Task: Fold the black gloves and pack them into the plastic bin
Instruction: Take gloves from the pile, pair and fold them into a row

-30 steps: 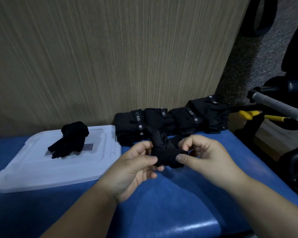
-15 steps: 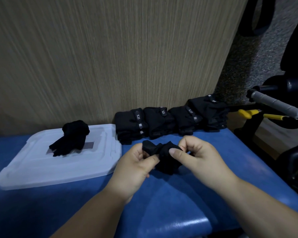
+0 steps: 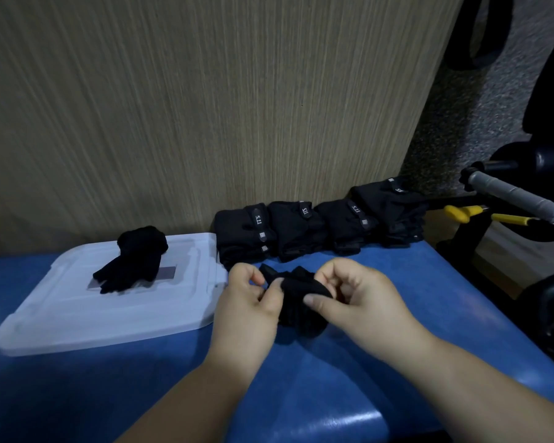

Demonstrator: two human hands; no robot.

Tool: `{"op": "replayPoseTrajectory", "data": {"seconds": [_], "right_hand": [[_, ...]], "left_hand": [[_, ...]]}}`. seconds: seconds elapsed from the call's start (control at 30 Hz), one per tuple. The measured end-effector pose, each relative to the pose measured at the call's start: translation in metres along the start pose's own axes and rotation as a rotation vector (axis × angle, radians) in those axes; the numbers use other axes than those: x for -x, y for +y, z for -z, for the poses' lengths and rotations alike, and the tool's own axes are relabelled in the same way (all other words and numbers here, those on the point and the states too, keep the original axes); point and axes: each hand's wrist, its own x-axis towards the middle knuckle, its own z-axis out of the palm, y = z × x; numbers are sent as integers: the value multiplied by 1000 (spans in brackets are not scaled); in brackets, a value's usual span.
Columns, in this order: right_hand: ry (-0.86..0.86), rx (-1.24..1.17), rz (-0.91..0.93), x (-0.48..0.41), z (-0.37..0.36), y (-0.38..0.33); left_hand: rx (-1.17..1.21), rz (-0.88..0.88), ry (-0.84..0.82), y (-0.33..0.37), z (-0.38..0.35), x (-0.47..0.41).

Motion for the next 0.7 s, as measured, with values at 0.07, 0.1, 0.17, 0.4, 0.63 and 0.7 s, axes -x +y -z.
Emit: {"op": "replayPoseTrajectory", "data": {"seconds": [0.07, 0.1, 0.17, 0.4, 0.63, 0.7], "right_hand": [[71, 88, 1, -1, 1, 3], [96, 114, -10, -1, 2, 4], [136, 155, -22, -1, 2, 6], [138, 23, -139, -3, 0, 1], [150, 67, -133, -6, 2, 5], [195, 117, -120, -7, 5, 7]], "left_hand": [[-5, -16, 6, 3, -1, 4], [-8, -21, 9, 5, -1, 5], [-38, -36, 16, 6, -1, 7], [-95, -74, -41, 5, 1, 8], [4, -3, -132, 8, 4, 8], [27, 21, -191, 8, 4, 7]]}}
